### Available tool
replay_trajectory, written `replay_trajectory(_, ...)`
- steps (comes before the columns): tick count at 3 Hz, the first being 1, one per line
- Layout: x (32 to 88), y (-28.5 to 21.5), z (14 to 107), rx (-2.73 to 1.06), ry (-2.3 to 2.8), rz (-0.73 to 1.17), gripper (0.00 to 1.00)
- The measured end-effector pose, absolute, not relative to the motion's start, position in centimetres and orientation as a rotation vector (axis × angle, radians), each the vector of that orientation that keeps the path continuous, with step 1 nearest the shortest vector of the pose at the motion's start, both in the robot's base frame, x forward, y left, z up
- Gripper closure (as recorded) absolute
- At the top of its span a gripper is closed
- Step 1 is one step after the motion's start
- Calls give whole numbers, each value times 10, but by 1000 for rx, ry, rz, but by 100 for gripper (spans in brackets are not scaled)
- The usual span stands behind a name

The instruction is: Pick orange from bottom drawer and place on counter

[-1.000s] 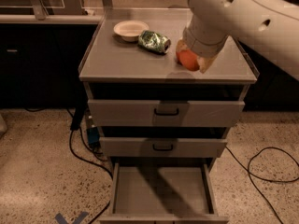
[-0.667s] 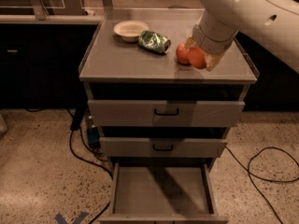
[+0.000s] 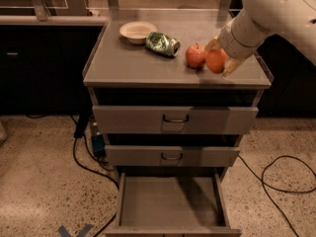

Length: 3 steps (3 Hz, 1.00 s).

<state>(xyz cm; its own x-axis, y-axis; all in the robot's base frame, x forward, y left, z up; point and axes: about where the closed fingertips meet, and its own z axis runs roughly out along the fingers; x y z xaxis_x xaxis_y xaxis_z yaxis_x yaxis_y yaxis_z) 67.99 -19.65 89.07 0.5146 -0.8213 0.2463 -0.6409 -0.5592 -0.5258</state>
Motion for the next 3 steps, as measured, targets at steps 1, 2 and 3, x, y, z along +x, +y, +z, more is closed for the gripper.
replay_trajectory(1,694,-220,888,-2380,1237,-657,100)
replay_trajectory(2,703,-242,884,-2383,1284,-628,100)
replay_trajectory(3,703,-263,868,-2382,1332,-563,100)
